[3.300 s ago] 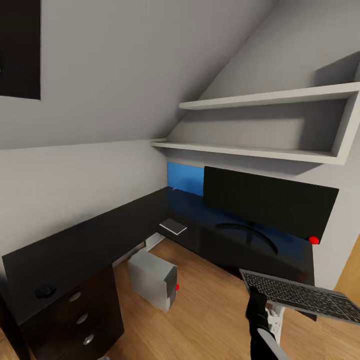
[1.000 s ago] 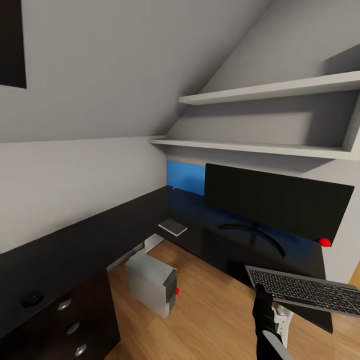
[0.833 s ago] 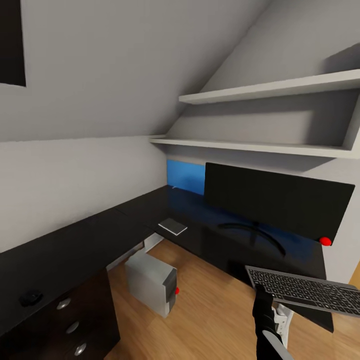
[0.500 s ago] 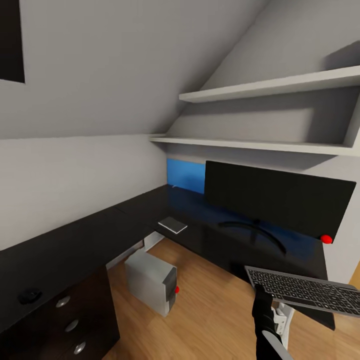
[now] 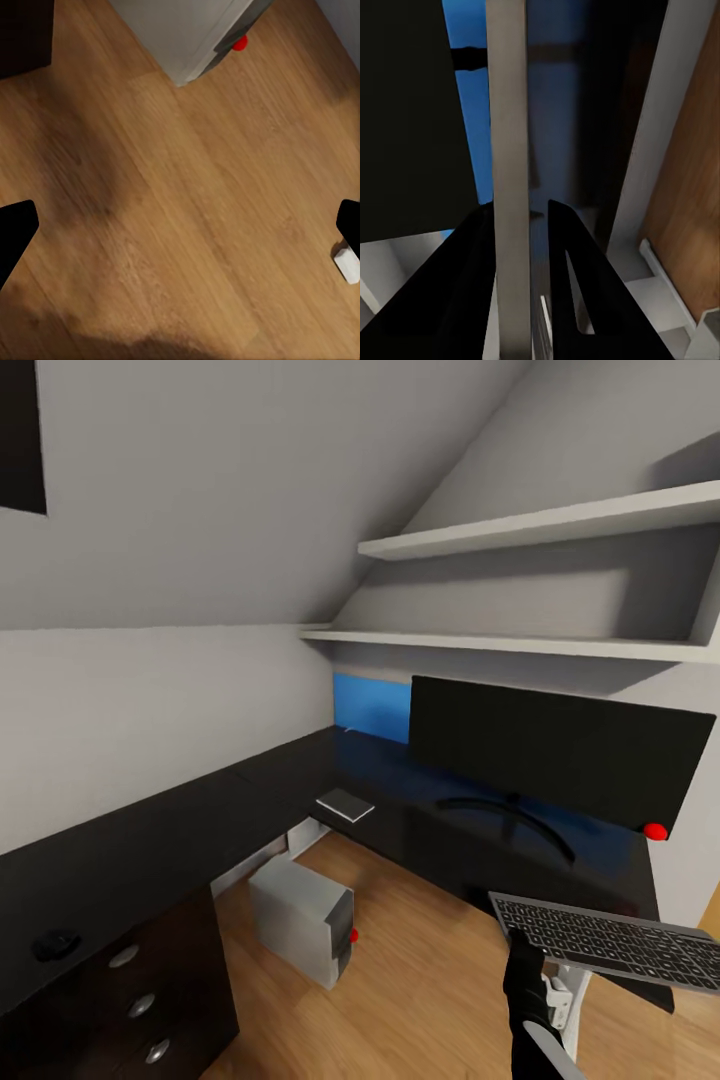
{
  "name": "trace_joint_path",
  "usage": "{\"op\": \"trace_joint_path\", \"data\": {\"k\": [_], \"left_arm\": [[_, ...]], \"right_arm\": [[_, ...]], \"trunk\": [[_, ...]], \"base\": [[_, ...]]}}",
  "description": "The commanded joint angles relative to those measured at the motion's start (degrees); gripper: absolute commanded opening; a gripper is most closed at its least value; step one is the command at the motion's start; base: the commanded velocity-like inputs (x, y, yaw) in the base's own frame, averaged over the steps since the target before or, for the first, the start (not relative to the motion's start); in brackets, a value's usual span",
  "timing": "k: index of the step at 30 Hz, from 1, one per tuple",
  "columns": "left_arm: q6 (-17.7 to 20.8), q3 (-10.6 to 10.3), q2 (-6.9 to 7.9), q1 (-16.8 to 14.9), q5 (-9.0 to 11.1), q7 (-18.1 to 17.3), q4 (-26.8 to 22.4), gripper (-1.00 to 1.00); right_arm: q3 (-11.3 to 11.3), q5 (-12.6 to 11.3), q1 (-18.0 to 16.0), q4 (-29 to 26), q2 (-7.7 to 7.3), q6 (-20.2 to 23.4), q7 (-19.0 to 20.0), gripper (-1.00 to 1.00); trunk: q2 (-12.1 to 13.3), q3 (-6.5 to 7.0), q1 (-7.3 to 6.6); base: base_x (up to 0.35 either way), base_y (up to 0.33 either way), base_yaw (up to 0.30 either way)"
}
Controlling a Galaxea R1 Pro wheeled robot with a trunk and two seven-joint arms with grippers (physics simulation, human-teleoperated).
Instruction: In the bedroom, organize the workspace by keeping the computer under the desk, ensuring the monitor is on the desk, placing the keyboard on the desk next to the monitor, placing the mouse on the desk next to the keyboard, moving the folder from the swivel chair onto the desk next to the mouse, stacking the notebook on top of the folder with the pen on top of the notebook, and positioning the swivel chair next to the desk.
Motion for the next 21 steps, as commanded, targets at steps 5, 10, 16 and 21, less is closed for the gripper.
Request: {"op": "trace_joint_path", "data": {"k": [5,10,16,21], "left_arm": [[-0.4,-0.4,0.06,-0.1,0.2,0.4,-0.1,1.0],[-0.4,-0.4,0.07,-0.1,0.2,0.4,-0.1,1.0],[-0.5,-0.4,0.11,-0.1,0.2,0.4,-0.1,1.0],[-0.5,-0.4,0.12,-0.1,0.2,0.4,-0.1,1.0]], "right_arm": [[0.4,-0.6,-0.1,0.0,-0.07,-0.4,0.3,-1.0],[0.4,-0.6,-0.1,0.0,-0.11,-0.4,0.3,-1.0],[0.4,-0.6,-0.1,0.0,-0.09,-0.3,0.2,-1.0],[0.4,-0.6,-0.1,0.0,-0.12,-0.3,0.2,-1.0]], "trunk": [[-2.1,-0.97,1.11],[-4.1,-1.87,2.2],[-4.9,-2.23,2.64],[-4.9,-2.23,2.64]], "base": [[0.0,0.0,0.0],[0.0,0.0,0.0],[0.0,0.0,0.0],[0.0,0.0,0.0]]}}
